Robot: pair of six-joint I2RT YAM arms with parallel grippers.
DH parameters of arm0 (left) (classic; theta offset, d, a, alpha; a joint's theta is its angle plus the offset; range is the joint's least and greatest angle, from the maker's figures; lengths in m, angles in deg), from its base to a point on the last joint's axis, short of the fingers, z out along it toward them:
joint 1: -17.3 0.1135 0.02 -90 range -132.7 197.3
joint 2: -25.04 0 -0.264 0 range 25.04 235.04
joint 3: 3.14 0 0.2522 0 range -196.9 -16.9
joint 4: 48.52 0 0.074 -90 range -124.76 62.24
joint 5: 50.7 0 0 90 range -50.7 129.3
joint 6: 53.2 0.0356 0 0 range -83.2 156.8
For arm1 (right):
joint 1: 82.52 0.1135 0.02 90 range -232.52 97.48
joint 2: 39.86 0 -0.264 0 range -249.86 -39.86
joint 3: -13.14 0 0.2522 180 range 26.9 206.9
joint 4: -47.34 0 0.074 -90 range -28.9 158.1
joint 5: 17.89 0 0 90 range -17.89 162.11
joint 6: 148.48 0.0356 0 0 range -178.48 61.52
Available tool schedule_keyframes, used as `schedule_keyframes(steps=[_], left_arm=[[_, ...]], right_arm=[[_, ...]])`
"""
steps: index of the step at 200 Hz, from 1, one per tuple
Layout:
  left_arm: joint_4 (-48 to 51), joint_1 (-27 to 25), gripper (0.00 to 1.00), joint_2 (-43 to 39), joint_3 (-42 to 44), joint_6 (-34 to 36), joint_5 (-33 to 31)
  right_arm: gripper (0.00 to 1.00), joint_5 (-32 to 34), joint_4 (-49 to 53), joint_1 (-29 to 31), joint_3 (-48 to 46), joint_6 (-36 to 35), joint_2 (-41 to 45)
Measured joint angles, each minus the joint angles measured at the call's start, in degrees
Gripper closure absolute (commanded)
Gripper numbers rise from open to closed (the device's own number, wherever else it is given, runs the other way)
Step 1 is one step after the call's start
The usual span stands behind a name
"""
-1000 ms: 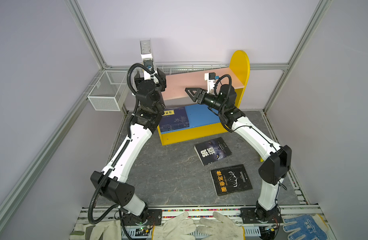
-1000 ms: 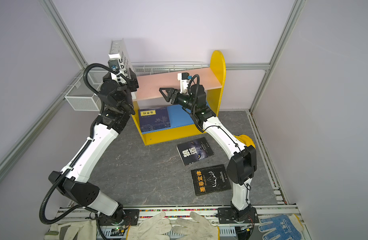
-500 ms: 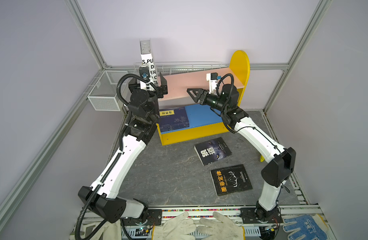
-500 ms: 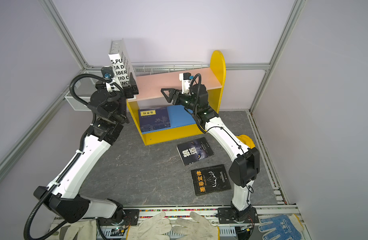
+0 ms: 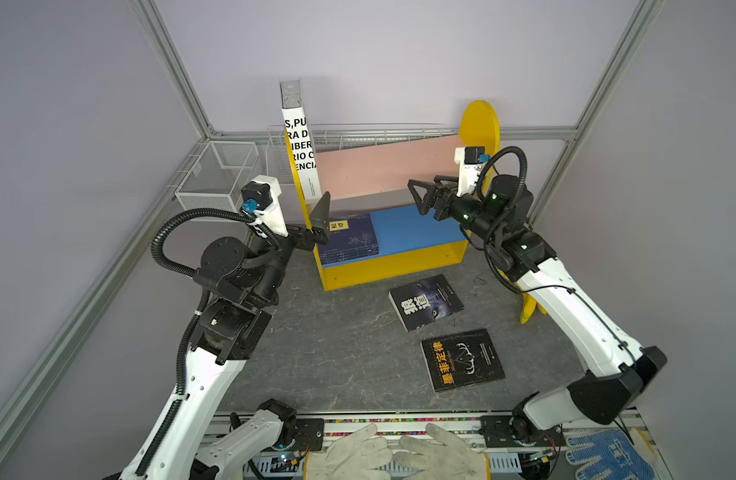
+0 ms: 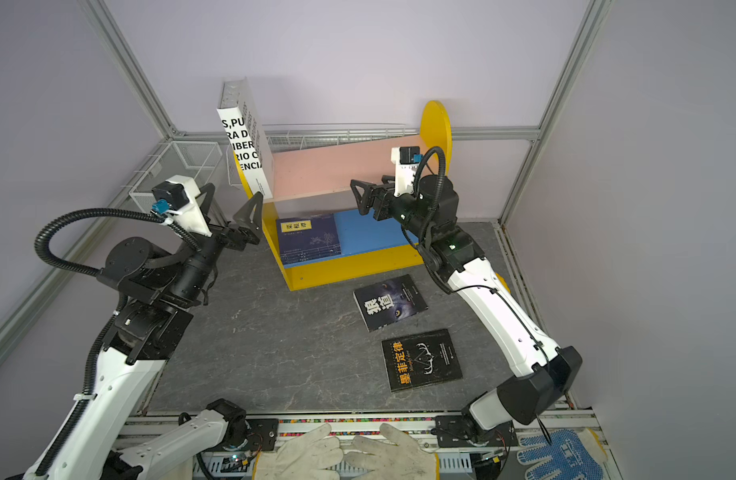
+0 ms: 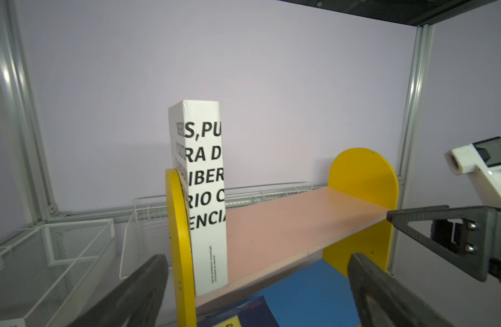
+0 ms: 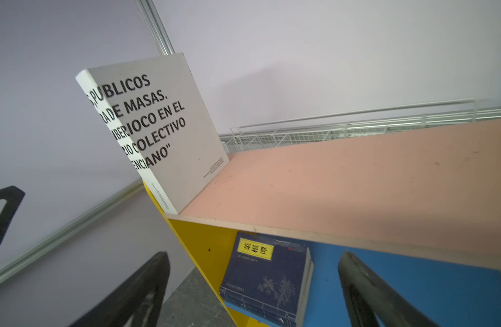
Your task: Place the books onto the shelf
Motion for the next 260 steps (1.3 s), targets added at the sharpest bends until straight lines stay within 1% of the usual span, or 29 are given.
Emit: schedule_keyframes(steps=[16,32,60,71,87,95,114,128,143,164,201,226,260], left_arm=[[2.6,0.0,0.01,-1.0,3.0,-4.7,5.3],[3.8,0.0,0.0,-0.5,7.3,-10.1,10.2],[3.0,-0.6,0.01,2.7,17.9,-20.8,16.7],[2.0,-1.4,0.01,4.2,22.6,-24.7,18.1],[-0.3,-4.2,0.02,6.7,29.0,-30.3,18.7],[-1.5,-5.9,0.03,8.1,31.1,-32.6,18.8],[-5.4,-9.9,0.04,12.6,34.4,-37.4,18.4],[-8.6,-12.3,0.05,16.4,35.0,-40.1,17.6],[-12.6,-13.7,0.06,21.1,35.1,-42.5,16.6],[-17.0,-14.2,0.09,28.0,35.0,-45.6,15.3],[-22.4,-14.3,0.13,39.0,33.9,-49.7,12.6],[-23.9,-14.5,0.14,43.7,30.9,-50.5,11.1],[-25.3,-14.7,0.14,46.9,26.9,-50.9,9.1]], right_arm=[[0.02,3.2,4.0,-0.8,-4.3,-2.1,4.2],[0.02,6.1,8.2,-2.8,-8.9,-2.7,7.5],[0.03,7.3,14.0,-7.7,-18.2,-2.0,11.1],[0.04,6.6,15.7,-9.6,-21.9,-1.3,11.4],[0.07,4.9,17.7,-11.9,-26.8,-0.1,10.4],[0.09,3.7,18.8,-12.9,-28.7,0.7,9.2],[0.09,2.4,19.8,-14.5,-31.2,2.1,4.7],[0.09,1.6,19.8,-15.2,-32.6,2.8,1.2],[0.09,0.9,19.9,-15.7,-33.0,3.0,-2.4],[0.1,0.5,19.6,-16.2,-33.0,3.0,-5.8],[0.15,-1.5,17.9,-17.3,-32.9,3.4,-10.4],[0.18,-3.0,16.4,-18.0,-32.9,3.9,-14.2],[0.21,-5.3,15.0,-18.1,-32.3,4.3,-19.1]])
